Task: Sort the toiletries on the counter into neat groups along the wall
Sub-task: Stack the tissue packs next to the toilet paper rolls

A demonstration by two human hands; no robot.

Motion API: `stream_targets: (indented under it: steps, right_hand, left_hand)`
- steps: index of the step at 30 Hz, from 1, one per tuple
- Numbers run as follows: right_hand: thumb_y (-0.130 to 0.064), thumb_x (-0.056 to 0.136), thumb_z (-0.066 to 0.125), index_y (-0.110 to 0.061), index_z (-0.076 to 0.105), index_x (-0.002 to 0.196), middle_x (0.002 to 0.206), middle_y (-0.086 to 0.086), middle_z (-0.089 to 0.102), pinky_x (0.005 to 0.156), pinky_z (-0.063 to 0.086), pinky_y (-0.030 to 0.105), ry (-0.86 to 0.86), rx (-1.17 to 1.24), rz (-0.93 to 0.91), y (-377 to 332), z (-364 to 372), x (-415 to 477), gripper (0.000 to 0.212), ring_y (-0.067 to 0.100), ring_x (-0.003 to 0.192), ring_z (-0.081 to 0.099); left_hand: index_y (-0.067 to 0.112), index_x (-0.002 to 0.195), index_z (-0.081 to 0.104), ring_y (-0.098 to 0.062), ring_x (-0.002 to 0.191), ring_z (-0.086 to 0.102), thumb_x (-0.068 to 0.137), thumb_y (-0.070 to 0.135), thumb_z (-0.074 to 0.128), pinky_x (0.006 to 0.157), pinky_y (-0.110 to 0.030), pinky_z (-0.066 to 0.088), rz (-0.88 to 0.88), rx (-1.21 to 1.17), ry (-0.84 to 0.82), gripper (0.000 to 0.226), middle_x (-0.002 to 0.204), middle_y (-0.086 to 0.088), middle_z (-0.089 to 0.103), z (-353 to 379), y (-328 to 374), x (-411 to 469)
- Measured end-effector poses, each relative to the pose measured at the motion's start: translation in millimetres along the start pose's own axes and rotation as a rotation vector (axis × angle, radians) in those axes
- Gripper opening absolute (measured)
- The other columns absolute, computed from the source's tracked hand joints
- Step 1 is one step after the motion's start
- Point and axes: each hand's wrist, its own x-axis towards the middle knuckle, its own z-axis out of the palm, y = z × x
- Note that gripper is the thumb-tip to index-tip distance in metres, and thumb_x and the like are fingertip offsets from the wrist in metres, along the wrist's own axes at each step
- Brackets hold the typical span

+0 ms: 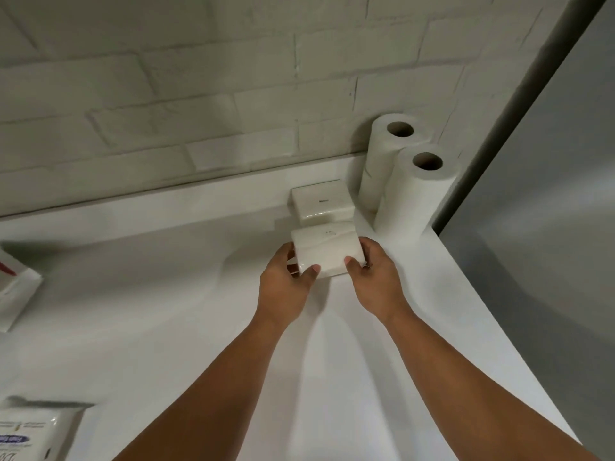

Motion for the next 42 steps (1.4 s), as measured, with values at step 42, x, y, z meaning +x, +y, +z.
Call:
stream_targets:
  steps: [42]
  right_hand:
    - [-0.01, 0.095, 0.048, -0.014, 0.03, 0.152, 0.153, 0.005, 0.039, 0.115, 0.032, 0.03, -0.075, -0.376, -0.118, -36, -7, 76, 0.06, 0.024, 0.14, 0.038]
  left_hand:
    - [0.029, 0.157, 0.015, -0.017, 0.141, 0.04, 0.079, 0.044, 0.077, 0.114, -0.03, 0.031, -0.166, 0.009, -0.3, 0.101, 0.155, 0.01, 0.039, 8, 17, 73]
